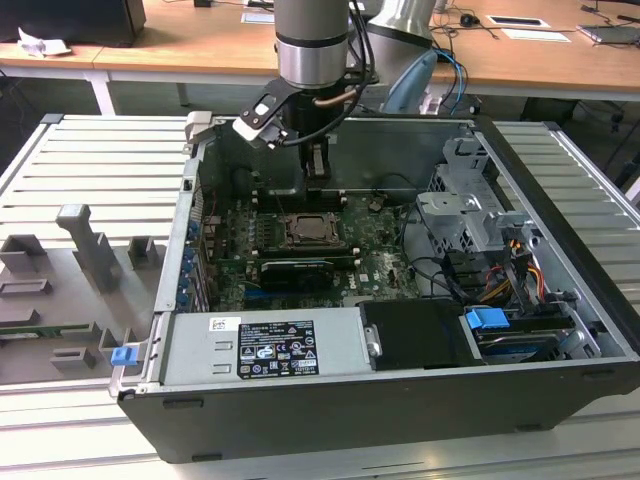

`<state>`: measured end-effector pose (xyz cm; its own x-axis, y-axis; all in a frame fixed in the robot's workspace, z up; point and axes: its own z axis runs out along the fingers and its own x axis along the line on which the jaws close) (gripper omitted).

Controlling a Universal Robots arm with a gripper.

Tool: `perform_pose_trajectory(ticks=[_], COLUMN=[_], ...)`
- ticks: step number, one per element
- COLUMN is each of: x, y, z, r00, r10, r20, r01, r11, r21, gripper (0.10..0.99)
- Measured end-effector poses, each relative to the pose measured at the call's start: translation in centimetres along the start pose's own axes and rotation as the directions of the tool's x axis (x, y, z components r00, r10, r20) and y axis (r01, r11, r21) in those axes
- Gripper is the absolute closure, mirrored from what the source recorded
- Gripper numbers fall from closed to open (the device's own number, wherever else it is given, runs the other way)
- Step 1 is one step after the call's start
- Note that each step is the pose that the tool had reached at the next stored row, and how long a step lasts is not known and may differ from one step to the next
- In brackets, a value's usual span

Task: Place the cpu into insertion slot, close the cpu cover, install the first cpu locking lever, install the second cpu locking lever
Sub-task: 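Install the first cpu locking lever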

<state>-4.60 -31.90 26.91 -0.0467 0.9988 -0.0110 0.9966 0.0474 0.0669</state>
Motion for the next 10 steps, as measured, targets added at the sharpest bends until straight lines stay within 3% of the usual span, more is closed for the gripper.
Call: perform_pose_trajectory(ticks=[4,10], x=[0.00,0.00], y=[0.00,-0.02], z=[-0.01,0.00], r00=[0.9979,0.9878], r10=[-0.064,-0.156], r20=[-0.0041,-0.0100], r01=[0.064,0.156], r11=[0.9979,0.9878], r21=[-0.001,-0.002], gripper=[0.980,0.980])
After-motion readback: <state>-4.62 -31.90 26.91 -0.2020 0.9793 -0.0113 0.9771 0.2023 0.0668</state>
